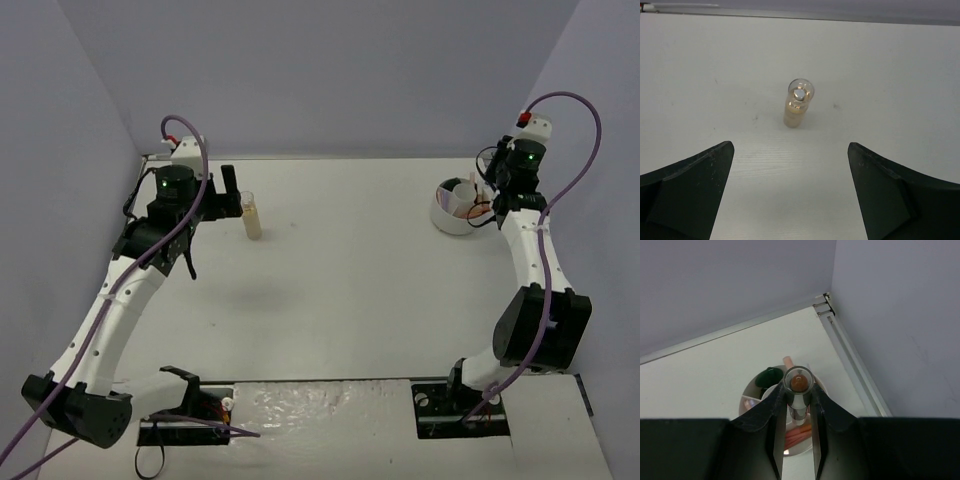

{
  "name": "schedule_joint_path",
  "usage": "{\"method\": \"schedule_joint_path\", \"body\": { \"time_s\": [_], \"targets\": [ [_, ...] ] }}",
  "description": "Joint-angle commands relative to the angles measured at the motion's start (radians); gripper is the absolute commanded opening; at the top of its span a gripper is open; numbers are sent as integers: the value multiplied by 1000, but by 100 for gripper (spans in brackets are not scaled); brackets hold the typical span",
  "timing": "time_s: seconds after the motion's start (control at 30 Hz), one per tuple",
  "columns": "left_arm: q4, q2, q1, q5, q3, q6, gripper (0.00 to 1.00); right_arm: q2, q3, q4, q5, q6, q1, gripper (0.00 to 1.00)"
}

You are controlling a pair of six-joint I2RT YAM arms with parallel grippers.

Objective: Organize the makeup

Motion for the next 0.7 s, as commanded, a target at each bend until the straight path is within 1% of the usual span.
{"method": "schedule_joint_path", "body": {
  "time_s": [0.0, 0.07, 0.23, 0.53, 0.67],
  "targets": [
    [40, -42, 44, 20, -88, 35, 97, 92, 94, 154, -27, -51, -38, 0],
    [23, -37, 54, 19, -96, 48, 97, 138, 106, 158, -62, -59, -42, 0],
    [10, -37, 54, -25, -96, 67, 97, 206, 100, 191, -76, -69, -44, 0],
    [13, -17, 55, -33, -102, 67, 97, 259, 46, 258, -76, -110, -46, 0],
    [14, -10, 55, -24, -103, 63, 97, 293, 44, 254, -98, -96, -68, 0]
  ]
}}
